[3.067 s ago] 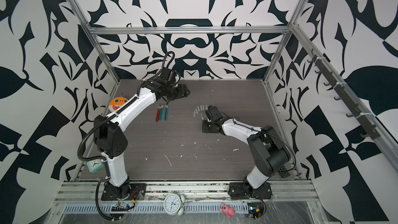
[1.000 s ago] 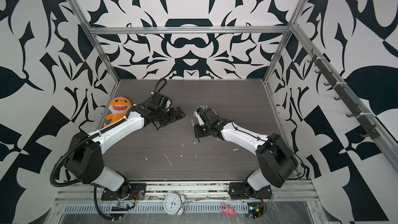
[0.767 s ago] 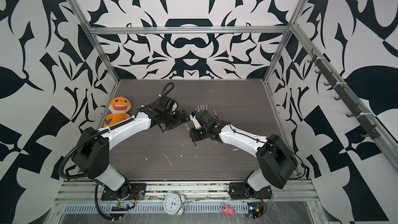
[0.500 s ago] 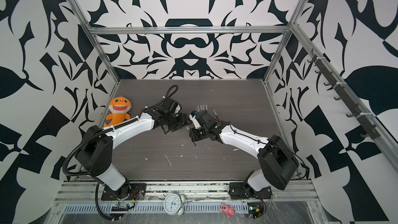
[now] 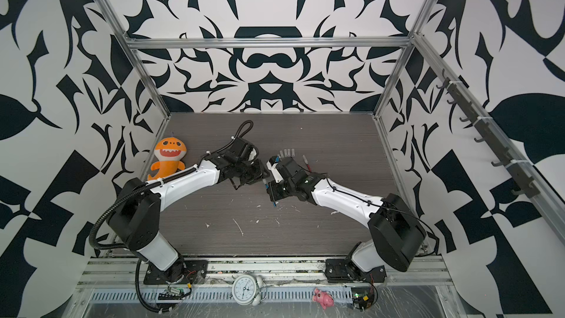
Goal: Remove protective caps from carving knives
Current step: Remove the protective sleeve from the carving knife.
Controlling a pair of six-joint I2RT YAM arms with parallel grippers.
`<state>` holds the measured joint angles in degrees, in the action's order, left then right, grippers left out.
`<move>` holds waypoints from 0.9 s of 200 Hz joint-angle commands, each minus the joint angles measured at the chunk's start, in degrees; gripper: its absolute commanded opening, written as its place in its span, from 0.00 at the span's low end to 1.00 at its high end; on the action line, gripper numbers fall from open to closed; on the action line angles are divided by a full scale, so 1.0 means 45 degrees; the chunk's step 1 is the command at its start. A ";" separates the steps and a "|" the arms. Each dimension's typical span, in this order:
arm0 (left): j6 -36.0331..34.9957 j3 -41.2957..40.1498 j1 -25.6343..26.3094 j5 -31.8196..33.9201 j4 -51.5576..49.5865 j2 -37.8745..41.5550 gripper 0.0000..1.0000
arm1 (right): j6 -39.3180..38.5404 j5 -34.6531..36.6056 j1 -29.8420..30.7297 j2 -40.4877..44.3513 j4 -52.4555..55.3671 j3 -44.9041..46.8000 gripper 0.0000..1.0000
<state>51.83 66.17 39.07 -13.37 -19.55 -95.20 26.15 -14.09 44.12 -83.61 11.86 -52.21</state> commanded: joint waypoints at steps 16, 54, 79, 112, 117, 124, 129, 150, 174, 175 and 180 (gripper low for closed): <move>0.0141 0.0097 0.0064 -0.0116 0.0050 -0.0290 0.19 | -0.0019 0.0240 0.0098 0.0094 -0.0330 -0.0353 0.00; 0.0112 0.0178 0.0058 -0.0175 0.0033 -0.0325 0.04 | 0.0030 0.0259 0.0118 0.0121 -0.0421 -0.0312 0.00; 0.0139 0.0229 0.0051 -0.0193 0.0017 -0.0348 0.00 | -0.0026 0.0291 0.0118 0.0128 -0.0446 -0.0284 0.00; 0.0157 0.0257 0.0050 -0.0252 -0.0003 -0.0310 0.00 | 0.0033 0.0585 0.0118 0.0147 -0.0545 -0.0220 0.10; 0.0180 0.0246 0.0051 -0.0249 0.0000 -0.0296 0.00 | 0.0038 0.0632 0.0118 0.0145 -0.0545 -0.0217 0.10; 0.0181 0.0237 0.0058 -0.0235 0.0005 -0.0271 0.00 | 0.0049 0.0719 0.0118 0.0116 -0.0545 -0.0232 0.10; 0.0189 0.0246 0.0058 -0.0232 -0.0010 -0.0252 0.00 | 0.0053 0.0746 0.0118 0.0109 -0.0545 -0.0234 0.08; 0.0215 0.0246 0.0058 -0.0167 -0.0034 -0.0182 0.00 | 0.0102 0.0778 0.0118 0.0011 -0.0526 -0.0254 0.00; 0.0295 0.0179 0.0067 -0.0076 -0.0043 -0.0021 0.00 | 0.0202 0.0744 0.0118 -0.0062 -0.0591 -0.0166 0.00; 0.0296 0.0178 0.0058 -0.0076 -0.0047 -0.0009 0.00 | 0.0203 0.0736 0.0118 -0.0057 -0.0607 -0.0161 0.00; 0.0312 0.0179 0.0055 -0.0013 -0.0032 0.0034 0.00 | 0.0237 0.0714 0.0118 -0.0067 -0.0686 -0.0095 0.00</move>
<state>52.75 66.28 39.07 -14.04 -18.68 -95.77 26.81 -11.55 44.36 -83.90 12.01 -52.21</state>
